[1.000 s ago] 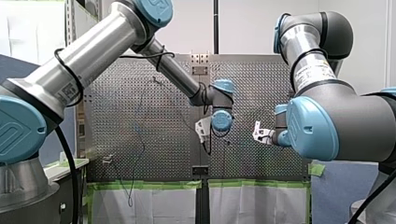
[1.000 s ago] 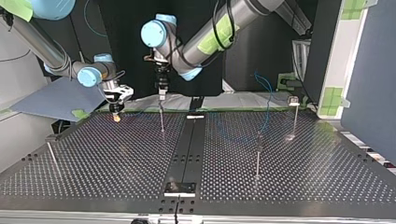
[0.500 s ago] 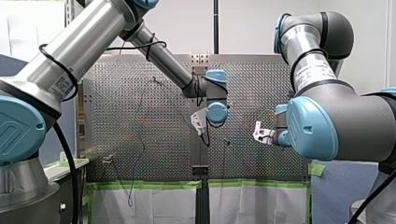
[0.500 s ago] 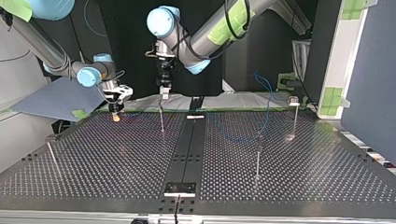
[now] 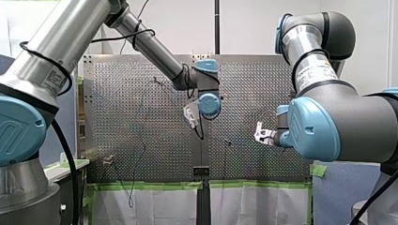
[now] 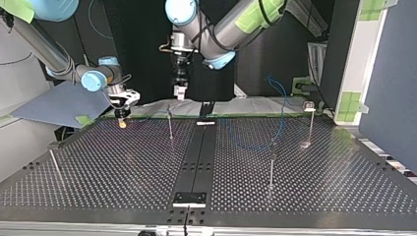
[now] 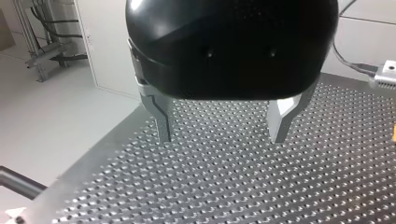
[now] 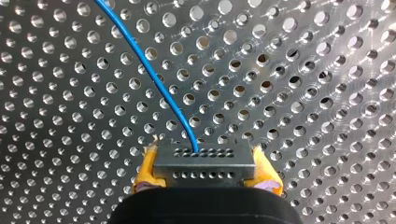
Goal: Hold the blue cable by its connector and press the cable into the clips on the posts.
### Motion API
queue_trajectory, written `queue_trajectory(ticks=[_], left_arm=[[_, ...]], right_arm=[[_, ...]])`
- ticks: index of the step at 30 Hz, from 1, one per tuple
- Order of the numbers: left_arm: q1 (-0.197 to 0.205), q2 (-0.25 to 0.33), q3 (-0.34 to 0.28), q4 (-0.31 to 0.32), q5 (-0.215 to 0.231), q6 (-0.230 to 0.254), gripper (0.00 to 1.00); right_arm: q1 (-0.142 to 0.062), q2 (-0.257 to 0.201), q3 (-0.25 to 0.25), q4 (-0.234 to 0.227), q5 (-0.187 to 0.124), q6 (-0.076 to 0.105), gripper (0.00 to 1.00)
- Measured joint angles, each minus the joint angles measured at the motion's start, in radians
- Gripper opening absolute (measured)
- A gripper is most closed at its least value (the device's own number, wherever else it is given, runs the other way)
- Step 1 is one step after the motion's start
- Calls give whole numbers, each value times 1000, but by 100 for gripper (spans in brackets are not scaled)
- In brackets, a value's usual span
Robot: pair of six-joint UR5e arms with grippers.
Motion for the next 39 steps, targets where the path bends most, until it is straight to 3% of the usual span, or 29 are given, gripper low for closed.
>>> queue_trajectory(ticks=[28,39], left_arm=[[1,234,-235,19,-3,31,100],[-3,333,-334,37,-4,90,100]], right_arm=[[2,3,0,12,0,-1,0],[-2,1,-1,43,3,-22,0]])
